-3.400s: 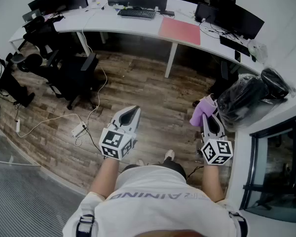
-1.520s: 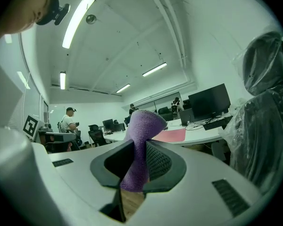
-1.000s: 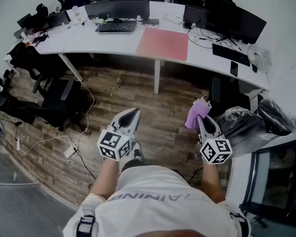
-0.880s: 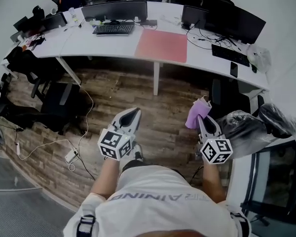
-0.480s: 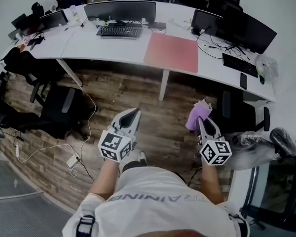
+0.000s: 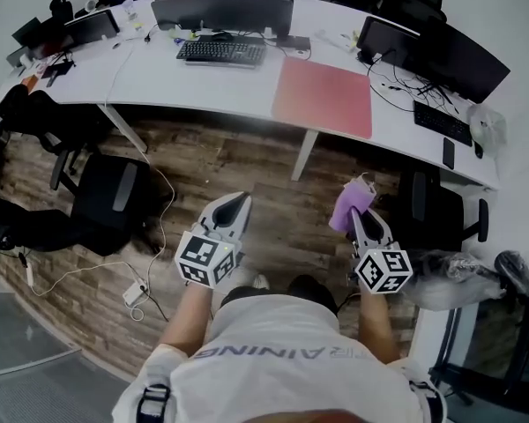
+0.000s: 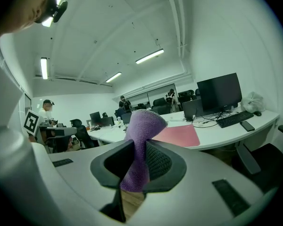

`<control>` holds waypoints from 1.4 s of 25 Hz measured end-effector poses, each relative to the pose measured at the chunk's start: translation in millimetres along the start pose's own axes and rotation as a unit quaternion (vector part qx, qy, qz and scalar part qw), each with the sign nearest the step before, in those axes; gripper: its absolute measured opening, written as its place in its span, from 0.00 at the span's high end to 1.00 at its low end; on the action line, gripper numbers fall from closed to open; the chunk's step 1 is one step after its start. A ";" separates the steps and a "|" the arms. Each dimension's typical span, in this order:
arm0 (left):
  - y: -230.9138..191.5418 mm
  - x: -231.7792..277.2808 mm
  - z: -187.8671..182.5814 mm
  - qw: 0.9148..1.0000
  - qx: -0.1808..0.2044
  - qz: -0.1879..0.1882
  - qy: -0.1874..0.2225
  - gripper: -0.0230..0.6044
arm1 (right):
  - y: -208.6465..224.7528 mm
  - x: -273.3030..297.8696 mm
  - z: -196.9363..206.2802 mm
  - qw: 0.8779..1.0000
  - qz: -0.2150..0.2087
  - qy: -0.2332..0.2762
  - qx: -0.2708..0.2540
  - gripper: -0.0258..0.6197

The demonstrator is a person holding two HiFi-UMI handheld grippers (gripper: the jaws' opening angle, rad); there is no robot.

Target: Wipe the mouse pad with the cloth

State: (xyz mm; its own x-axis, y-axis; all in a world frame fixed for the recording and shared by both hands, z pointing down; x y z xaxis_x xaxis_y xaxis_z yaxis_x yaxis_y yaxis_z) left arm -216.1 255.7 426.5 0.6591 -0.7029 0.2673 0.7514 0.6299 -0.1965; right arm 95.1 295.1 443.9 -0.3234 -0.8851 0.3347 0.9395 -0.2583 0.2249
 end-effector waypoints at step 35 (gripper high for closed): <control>-25.4 306.8 -100.6 1.000 0.015 0.000 -0.008 0.91 | 246.3 189.4 -122.8 1.000 -0.022 0.008 0.016 0.82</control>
State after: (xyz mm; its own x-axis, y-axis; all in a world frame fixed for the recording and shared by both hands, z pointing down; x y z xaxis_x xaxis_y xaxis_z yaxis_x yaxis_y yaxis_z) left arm -29.9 -9.2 418.6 0.6577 -0.6985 0.2821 0.7507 0.6387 -0.1688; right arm 279.1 16.3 450.2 -0.3621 -0.8792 0.3096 0.9204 -0.2846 0.2681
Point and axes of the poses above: the fingertips, and each gripper's own axes: x forward along the fingers, y to its right, z out of its underside, the point moved 7 cm from there along -x, backward along the fingers, and after that the axes turned 6 degrees about -y, right-handed, at the moved point
